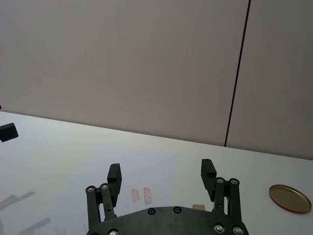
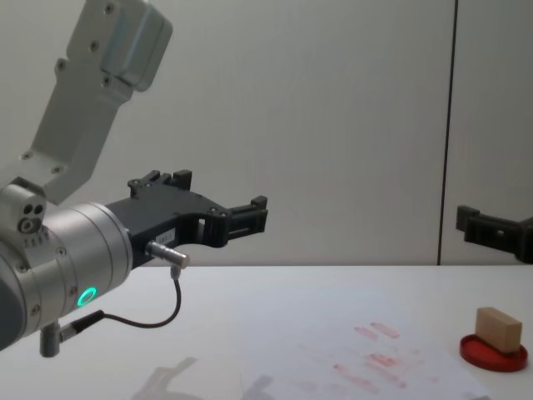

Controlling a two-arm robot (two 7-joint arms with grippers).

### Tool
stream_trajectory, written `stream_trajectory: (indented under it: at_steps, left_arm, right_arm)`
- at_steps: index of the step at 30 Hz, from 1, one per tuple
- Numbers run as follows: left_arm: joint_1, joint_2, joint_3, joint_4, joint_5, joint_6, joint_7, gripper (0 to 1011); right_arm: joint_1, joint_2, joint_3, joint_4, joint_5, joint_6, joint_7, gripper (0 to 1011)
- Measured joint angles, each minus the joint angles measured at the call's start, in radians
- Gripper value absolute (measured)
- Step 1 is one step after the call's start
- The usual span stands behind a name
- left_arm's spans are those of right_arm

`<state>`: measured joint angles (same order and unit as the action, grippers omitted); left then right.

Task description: Use the one hand to pick up the stamp and affix it onto the A4 paper.

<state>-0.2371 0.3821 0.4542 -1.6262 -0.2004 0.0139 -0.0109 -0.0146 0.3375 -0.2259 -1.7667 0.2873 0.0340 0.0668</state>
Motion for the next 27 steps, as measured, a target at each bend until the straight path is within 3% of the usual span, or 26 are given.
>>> stream_trajectory:
  at_steps: [27]
  left_arm:
    - [0.0,0.0,0.0,0.0,0.0,0.0,0.0,993]
  right_arm:
    - [0.0,0.0,0.0,0.0,0.0,0.0,0.0,1001]
